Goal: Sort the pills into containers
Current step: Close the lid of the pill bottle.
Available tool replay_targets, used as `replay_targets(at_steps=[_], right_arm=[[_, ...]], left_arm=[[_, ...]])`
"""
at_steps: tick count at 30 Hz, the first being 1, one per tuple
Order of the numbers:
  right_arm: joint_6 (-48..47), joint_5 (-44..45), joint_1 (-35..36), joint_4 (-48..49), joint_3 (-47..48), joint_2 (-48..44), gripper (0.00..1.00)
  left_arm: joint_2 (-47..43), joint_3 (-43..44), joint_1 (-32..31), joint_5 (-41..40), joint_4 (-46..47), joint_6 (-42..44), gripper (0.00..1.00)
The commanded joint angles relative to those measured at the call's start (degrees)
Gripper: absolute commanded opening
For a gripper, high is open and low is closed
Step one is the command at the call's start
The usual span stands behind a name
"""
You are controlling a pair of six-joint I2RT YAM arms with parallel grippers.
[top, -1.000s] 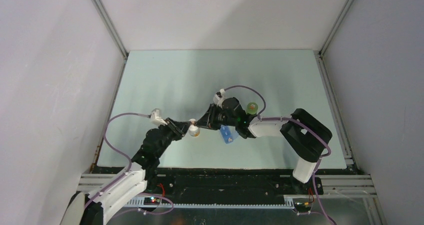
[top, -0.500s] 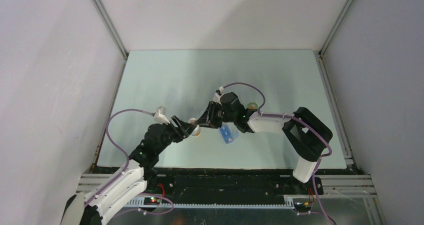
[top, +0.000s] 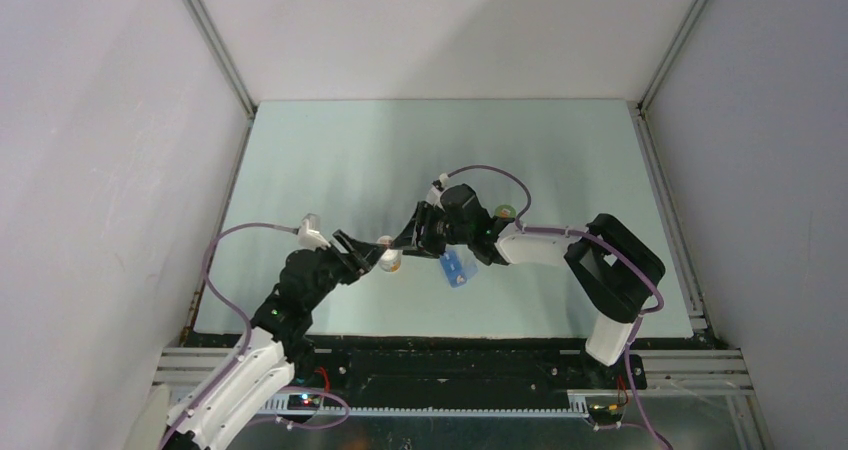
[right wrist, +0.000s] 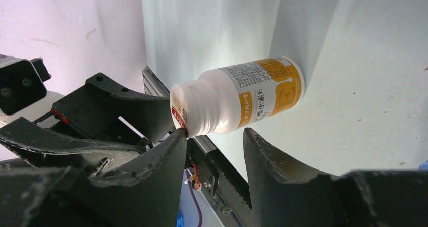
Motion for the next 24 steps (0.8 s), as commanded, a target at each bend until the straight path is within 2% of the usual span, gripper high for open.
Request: replay_targets(at_steps=[1,6,8,17,24], right_arm=[[-0.71,-0.03,-0.39,0.94,0.64,-0.77,0.5],[0.64,-2.12,-0.5,4.39,0.64,0.25,0.49],[0.85,-2.5,-0.54,5.44,0.64,0.28,0.48],[0.88,-2.8,-0.6,3.9,2.24,1.56,0.48],[1.28,-3.0,-0.31,2.41,3.27,3.69,0.38]], left_arm=[[-0.3,2.21,1.38,0.93,0.2,-0.07,0.66],[3.06,1.39,3.32,3.0,4.29,-1.82,0.49],[4.16,1.21,4.15,4.23,6.07,-2.37,0.46],[4.38,1.45,5.28,4.89,6.27,-2.24,0.47],[5.77,1.12,5.76,5.78,8.27,-2.94,0.47]])
